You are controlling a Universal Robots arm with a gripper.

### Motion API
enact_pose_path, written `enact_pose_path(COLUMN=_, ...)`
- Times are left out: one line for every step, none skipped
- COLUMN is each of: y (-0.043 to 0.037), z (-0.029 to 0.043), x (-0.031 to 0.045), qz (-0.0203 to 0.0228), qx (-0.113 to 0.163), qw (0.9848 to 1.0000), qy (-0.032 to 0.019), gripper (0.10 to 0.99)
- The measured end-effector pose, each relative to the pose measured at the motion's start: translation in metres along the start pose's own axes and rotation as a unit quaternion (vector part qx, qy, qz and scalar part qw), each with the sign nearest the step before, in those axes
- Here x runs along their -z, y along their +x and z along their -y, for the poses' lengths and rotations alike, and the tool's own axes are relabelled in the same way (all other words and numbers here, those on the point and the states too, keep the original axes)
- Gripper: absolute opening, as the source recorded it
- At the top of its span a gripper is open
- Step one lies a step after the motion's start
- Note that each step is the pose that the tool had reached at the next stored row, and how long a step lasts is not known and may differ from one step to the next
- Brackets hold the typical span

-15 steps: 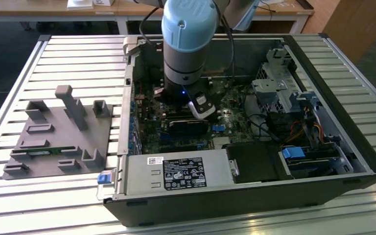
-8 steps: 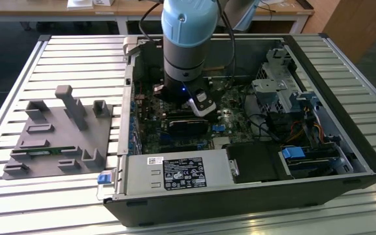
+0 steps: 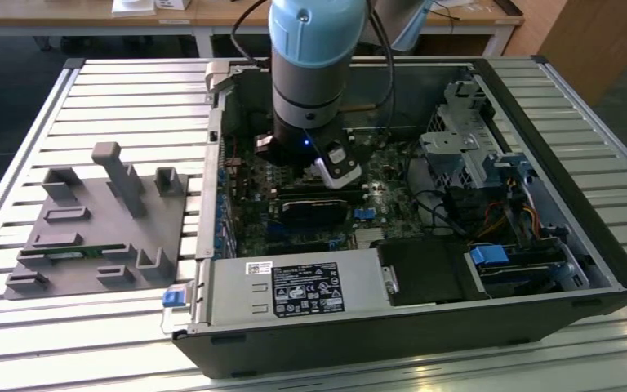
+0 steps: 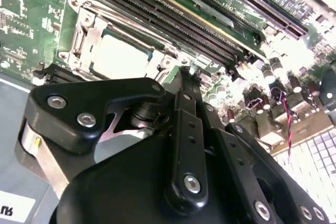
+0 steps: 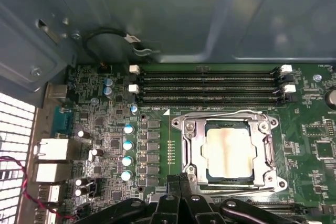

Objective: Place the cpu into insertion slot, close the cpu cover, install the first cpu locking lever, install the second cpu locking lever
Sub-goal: 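Install the second cpu locking lever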

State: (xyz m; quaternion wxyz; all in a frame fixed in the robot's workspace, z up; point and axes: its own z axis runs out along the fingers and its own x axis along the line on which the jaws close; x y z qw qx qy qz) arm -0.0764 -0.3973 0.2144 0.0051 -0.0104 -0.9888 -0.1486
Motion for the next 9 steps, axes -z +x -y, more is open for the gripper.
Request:
enact_pose_path(y=0.0, z=-0.0005, x=0.0015, qz=0.0, qx=0.0, qw=1.0, qy=0.0, gripper=0.106)
enact_pose_path(y=0.0001, z=-0.0009, x=0.0029, qz=0.0, qx=0.0, qw=1.0, qy=-0.0001, gripper=0.106)
enact_pose_path(y=0.0001, z=-0.0012, x=0.0039, qz=0.0, qx=0.0, qw=1.0, qy=0.0, gripper=0.106)
enact_pose_path(y=0.0001, z=-0.0014, x=0.0044, qz=0.0, qx=0.0, qw=1.0, qy=0.0, gripper=0.106)
enact_pose_path(y=0.0, z=-0.0015, x=0.0044, qz=0.0001, qx=0.0, qw=1.0, qy=-0.0002, gripper=0.106)
enact_pose_path(y=0.0001, z=-0.0015, x=0.0045, qz=0.0001, qx=0.0, qw=1.0, qy=-0.0006, gripper=0.106)
enact_pose_path(y=0.0001, z=-0.0015, x=0.0045, qz=0.0001, qx=0.0, qw=1.0, qy=-0.0006, gripper=0.106)
enact_pose_path(y=0.0001, z=-0.0015, x=0.0045, qz=0.0, qx=0.0, qw=1.0, qy=-0.0005, gripper=0.106)
enact_pose_path(y=0.0001, z=-0.0015, x=0.0046, qz=0.0, qx=0.0, qw=1.0, qy=-0.0005, gripper=0.106)
